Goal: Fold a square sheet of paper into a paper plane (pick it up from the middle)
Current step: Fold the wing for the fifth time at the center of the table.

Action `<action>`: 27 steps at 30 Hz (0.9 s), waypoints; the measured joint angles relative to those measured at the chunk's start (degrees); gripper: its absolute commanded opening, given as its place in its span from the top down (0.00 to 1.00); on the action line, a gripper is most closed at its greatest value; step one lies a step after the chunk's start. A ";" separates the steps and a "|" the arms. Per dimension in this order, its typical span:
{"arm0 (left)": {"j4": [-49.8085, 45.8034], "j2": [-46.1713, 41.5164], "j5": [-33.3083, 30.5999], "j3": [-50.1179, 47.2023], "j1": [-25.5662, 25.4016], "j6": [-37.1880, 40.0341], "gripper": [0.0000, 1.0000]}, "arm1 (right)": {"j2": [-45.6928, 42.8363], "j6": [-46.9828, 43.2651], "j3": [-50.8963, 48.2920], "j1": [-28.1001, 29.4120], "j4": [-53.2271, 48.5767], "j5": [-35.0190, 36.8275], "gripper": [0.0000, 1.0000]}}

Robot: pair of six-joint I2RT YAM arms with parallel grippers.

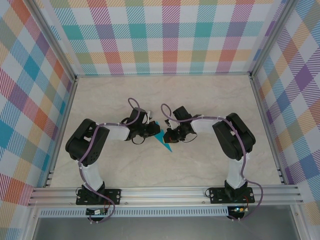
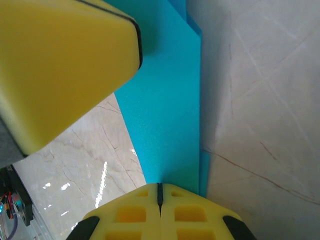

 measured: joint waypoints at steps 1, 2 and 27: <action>0.59 0.02 0.04 -0.57 0.00 0.20 0.91 | 0.11 0.00 0.20 0.00 -0.24 0.02 1.00; 1.11 0.07 0.02 -1.09 0.00 0.39 0.91 | 0.24 0.00 0.35 0.00 -0.44 -0.04 1.00; 4.28 0.70 -3.17 -3.23 9.11 1.01 0.96 | 0.44 0.00 0.44 0.00 -0.15 -0.11 1.00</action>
